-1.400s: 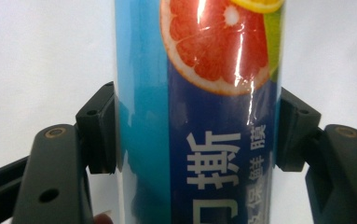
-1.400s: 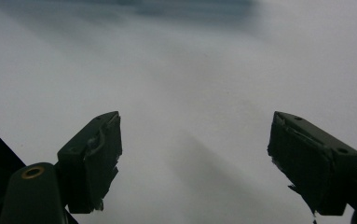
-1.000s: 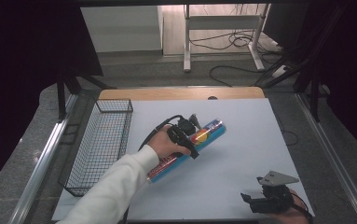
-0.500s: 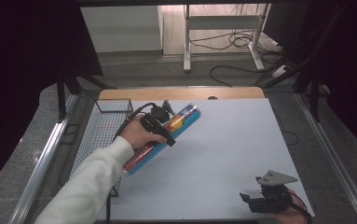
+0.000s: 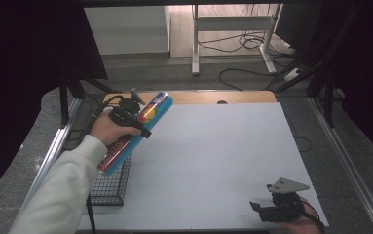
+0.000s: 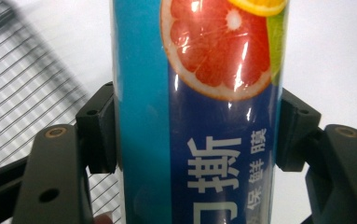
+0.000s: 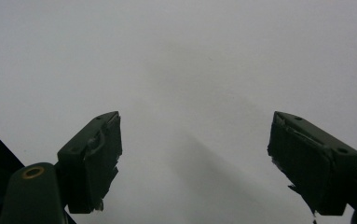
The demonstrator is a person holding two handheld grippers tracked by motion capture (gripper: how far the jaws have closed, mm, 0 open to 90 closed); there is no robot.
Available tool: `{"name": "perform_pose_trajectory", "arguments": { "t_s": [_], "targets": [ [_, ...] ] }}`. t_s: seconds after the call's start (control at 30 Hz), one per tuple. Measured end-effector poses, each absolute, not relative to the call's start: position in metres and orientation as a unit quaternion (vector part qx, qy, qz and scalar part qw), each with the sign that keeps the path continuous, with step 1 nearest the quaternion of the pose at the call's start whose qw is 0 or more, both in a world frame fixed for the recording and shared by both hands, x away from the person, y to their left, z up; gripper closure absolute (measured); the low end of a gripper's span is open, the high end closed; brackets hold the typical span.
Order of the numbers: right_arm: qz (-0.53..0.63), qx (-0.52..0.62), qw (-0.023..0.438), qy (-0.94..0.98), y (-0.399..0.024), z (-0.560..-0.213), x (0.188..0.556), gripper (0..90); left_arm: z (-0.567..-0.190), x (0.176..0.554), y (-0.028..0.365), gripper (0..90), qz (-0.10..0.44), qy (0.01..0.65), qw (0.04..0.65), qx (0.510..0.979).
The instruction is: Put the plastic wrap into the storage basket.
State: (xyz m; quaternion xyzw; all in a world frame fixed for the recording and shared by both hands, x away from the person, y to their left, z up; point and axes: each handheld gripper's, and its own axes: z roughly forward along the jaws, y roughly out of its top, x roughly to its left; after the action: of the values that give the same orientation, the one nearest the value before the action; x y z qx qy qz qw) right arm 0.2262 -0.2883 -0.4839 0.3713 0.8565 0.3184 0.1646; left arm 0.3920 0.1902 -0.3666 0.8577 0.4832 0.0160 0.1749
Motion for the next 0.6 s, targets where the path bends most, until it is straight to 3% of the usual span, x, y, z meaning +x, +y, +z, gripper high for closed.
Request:
{"name": "perform_pose_trajectory", "arguments": {
  "t_s": [0.33,0.6],
  "targets": [
    [0.319,0.371,0.163,0.857,-0.287,-0.484,0.228,17.9,-0.383,0.395,0.252,31.9,0.022,0.556,0.159,0.816],
    [0.321,0.365,0.16,0.859,-0.285,-0.483,0.231,17.9,-0.399,0.392,0.272,31.9,0.021,0.599,0.151,0.786]
  ]
}}
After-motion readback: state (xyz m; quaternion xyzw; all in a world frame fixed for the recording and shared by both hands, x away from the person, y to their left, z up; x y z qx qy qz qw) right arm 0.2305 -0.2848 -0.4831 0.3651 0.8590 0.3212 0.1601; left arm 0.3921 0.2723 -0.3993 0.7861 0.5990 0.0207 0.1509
